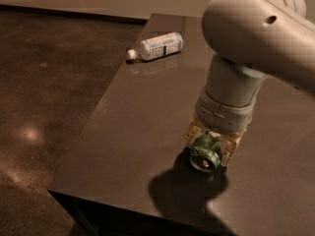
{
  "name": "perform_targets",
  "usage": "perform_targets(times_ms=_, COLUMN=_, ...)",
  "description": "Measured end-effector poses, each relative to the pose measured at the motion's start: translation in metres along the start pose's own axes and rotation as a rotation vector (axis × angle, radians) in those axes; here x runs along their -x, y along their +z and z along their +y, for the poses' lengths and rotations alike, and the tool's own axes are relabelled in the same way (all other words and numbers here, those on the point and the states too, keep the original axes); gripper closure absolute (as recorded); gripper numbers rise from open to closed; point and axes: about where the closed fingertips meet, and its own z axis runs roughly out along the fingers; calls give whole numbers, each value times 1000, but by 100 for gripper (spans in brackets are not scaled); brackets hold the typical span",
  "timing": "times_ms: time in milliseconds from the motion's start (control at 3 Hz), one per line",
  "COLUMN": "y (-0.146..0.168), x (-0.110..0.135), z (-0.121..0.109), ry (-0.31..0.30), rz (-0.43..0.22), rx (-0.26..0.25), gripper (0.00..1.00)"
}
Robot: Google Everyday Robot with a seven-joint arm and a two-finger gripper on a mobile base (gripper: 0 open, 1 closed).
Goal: Place green can upright
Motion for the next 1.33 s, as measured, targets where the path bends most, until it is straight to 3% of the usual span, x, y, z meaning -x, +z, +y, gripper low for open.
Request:
perform_targets(times_ms=333, y=-13, x=5, z=-6, ry=45, rz=8, rx=-57, gripper=87)
perform_targets(times_ms=667, y=-35, x=0, z=-12, ry=194, rz=-38, rx=-169, gripper=100)
perform_targets(times_ms=1333, y=-81, x=-20, z=-25, ry=527, rz=-238, rx=-331, gripper=100)
